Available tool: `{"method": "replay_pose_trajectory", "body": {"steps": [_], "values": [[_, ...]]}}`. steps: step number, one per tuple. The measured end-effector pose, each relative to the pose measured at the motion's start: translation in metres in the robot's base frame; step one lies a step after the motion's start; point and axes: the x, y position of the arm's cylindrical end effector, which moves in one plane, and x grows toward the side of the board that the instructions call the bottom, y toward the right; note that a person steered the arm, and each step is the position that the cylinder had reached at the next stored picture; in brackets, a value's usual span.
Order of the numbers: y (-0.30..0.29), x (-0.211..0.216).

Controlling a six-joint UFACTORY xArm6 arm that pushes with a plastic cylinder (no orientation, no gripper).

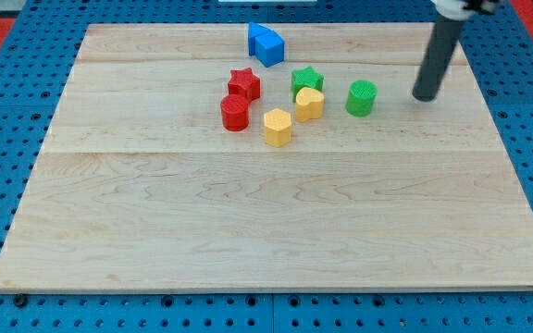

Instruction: Push the yellow heart along with green star up

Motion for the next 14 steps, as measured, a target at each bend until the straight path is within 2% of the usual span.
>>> {"method": "replay_pose_trajectory", "body": {"steps": [1,2,4,7,14], "values": [[0.005,0.050],[-0.024,0.077],[-0.107,0.078],[-0.141,0.034],[-0.151,-0.009]]}}
